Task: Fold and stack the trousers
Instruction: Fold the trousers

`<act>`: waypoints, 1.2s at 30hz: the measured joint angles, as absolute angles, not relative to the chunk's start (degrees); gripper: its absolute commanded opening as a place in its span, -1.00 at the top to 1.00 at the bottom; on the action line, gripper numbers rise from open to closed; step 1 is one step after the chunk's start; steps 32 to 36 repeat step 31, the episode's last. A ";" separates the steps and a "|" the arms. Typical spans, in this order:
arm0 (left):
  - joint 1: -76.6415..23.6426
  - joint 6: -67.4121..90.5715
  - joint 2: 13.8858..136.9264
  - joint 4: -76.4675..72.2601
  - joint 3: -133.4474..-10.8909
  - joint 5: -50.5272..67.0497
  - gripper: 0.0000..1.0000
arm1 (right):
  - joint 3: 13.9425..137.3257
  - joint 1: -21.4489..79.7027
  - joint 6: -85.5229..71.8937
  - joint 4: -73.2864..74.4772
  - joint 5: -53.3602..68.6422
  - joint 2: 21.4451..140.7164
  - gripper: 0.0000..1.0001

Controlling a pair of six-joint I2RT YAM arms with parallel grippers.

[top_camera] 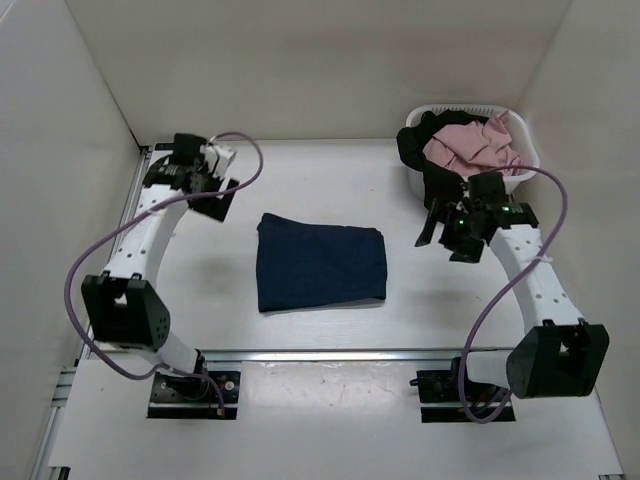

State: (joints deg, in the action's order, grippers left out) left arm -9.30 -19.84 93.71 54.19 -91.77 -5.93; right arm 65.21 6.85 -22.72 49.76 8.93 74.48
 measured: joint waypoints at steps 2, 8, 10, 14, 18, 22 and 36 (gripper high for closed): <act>-5.43 -19.75 88.16 53.08 -82.56 -5.13 -1.00 | 65.58 4.10 -21.58 51.68 7.40 72.53 -0.98; 5.50 -19.03 82.65 51.83 -59.96 -5.02 -1.00 | 65.58 -4.45 -18.76 55.46 5.65 69.41 -0.98; 7.99 -18.41 79.94 51.88 -55.92 -4.84 -1.00 | 65.58 -6.79 -17.85 56.12 5.26 69.30 -0.98; 12.45 -17.28 71.75 51.68 -52.40 -4.54 -1.00 | 65.56 -9.63 -16.01 57.04 4.54 69.30 -0.98; 14.85 -16.82 68.77 50.35 -51.83 -4.51 -1.00 | 65.43 -9.85 -15.03 57.08 4.43 69.28 -0.98; 15.64 -16.56 68.82 50.00 -50.87 -4.51 -1.00 | 64.90 -9.85 -14.50 56.95 4.40 69.23 -0.98; 15.64 -16.43 68.75 49.63 -50.13 -4.51 -1.00 | 64.12 -9.85 -14.37 56.82 4.23 69.23 -0.98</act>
